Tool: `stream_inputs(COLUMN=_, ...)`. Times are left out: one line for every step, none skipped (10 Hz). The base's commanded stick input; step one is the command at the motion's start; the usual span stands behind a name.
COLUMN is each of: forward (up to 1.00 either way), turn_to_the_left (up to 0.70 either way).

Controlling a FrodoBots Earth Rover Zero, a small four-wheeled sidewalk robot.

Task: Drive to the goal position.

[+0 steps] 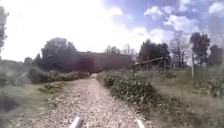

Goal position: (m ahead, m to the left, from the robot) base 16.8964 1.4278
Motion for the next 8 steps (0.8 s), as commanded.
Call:
stream_inputs(forward=0.7, turn_to_the_left=0.0)
stream_inputs(forward=0.7, turn_to_the_left=0.0)
stream_inputs(forward=0.7, turn_to_the_left=0.0)
stream_inputs(forward=0.7, turn_to_the_left=0.0)
stream_inputs(forward=0.7, turn_to_the_left=0.0)
stream_inputs(forward=0.7, turn_to_the_left=0.0)
stream_inputs(forward=0.7, turn_to_the_left=0.0)
stream_inputs(forward=0.7, turn_to_the_left=0.0)
